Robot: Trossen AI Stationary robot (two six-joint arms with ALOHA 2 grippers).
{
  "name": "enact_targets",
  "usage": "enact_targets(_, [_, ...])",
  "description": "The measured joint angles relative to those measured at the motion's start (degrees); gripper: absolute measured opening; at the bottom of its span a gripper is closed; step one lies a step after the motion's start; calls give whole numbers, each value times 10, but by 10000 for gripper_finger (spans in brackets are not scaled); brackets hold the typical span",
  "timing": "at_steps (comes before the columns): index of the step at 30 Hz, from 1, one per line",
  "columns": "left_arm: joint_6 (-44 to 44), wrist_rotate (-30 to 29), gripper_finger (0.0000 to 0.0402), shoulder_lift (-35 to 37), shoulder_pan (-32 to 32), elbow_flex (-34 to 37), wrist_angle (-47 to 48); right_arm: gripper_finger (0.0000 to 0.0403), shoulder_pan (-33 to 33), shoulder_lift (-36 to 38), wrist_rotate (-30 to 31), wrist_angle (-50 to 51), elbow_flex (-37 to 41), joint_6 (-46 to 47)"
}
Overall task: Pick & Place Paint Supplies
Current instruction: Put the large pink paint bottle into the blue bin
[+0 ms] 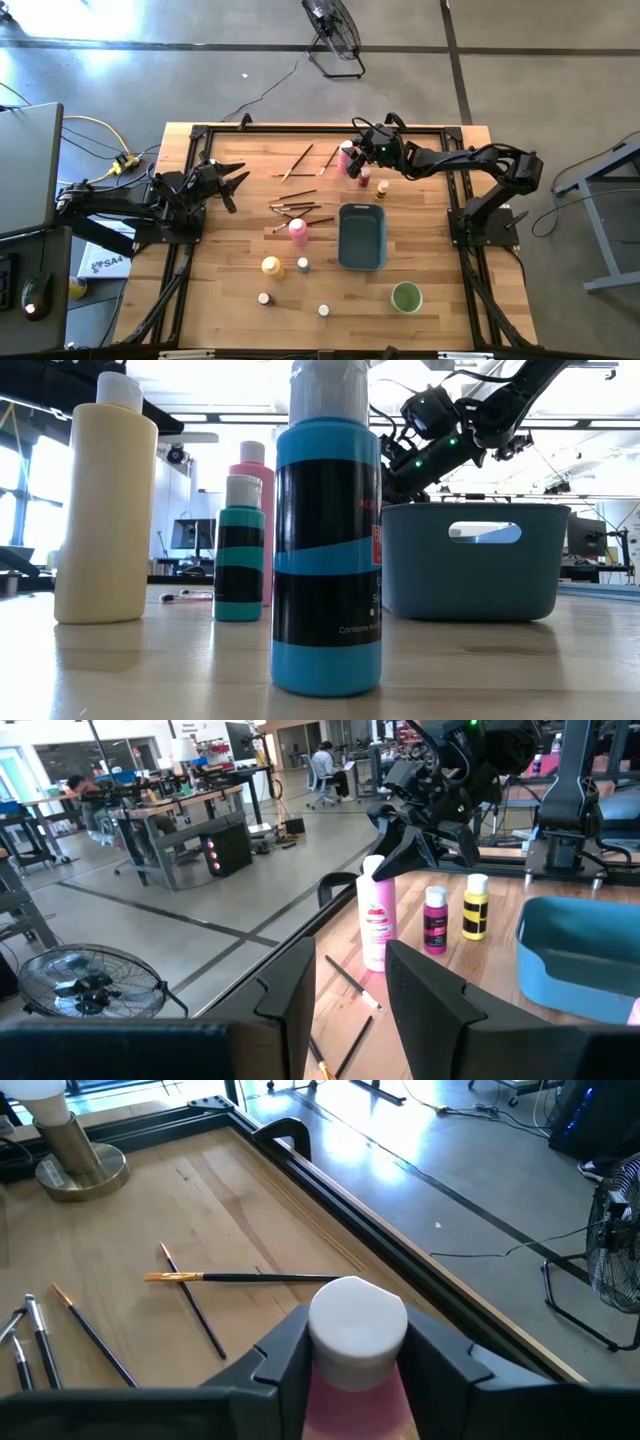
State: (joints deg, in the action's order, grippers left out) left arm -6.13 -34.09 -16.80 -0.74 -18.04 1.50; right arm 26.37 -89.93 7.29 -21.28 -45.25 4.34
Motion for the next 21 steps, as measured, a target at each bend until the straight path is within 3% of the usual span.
enact_targets(7, [0,0,120,0,0,0,0,134,0,0,2,-2,0,0])
enact_targets(15, [0,0,120,0,0,0,0,116,0,1,2,-3,0,0])
enact_targets(21, [0,0,120,0,0,0,0,123,0,34,3,2,1,4])
